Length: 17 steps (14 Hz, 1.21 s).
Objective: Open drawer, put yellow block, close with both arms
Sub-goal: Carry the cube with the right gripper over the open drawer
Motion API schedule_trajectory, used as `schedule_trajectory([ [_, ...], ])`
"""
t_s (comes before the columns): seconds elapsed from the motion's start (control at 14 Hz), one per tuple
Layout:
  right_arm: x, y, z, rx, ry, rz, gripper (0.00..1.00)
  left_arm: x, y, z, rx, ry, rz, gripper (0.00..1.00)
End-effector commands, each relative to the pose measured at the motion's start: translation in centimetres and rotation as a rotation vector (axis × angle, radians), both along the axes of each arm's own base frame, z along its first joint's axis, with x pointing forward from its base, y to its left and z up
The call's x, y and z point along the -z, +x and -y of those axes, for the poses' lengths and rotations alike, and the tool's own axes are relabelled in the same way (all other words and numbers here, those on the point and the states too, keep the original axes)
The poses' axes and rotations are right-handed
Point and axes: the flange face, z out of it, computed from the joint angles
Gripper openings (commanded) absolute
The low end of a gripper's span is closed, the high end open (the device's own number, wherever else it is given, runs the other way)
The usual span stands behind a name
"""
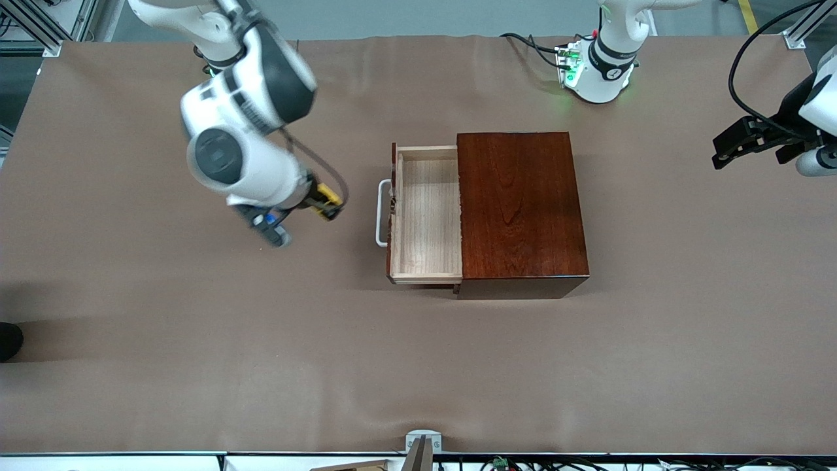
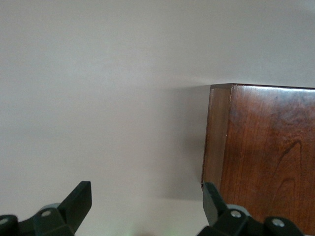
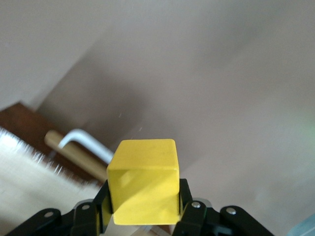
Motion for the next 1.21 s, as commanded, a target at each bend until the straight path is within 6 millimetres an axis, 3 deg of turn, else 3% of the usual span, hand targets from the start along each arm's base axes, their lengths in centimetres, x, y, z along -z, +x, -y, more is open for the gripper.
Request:
schedule_trajectory([
  [0.0, -0.4, -0.7, -3.5, 0.119, 0.026, 0.000, 0.00, -0.3, -0.7, -0.1, 0.018, -0.005, 0.000, 1.00],
  [0.36, 3.0, -2.4, -9.7, 0.400, -0.004, 0.011, 0.00, -0.1, -0.5, -0.5, 0.012, 0.001, -0.001, 1.00],
  [0.71, 4.5, -2.3, -11.1, 0.594, -0.031, -0.010, 0.00, 0.0, -0.3, -0.8, 0.006, 0.005, 0.008, 1.00],
  [1.14, 7.0, -3.3, -14.4, 0.658, 0.010, 0.016, 0.00, 0.0, -0.2, -0.8, 0.006, 0.004, 0.010, 1.00],
])
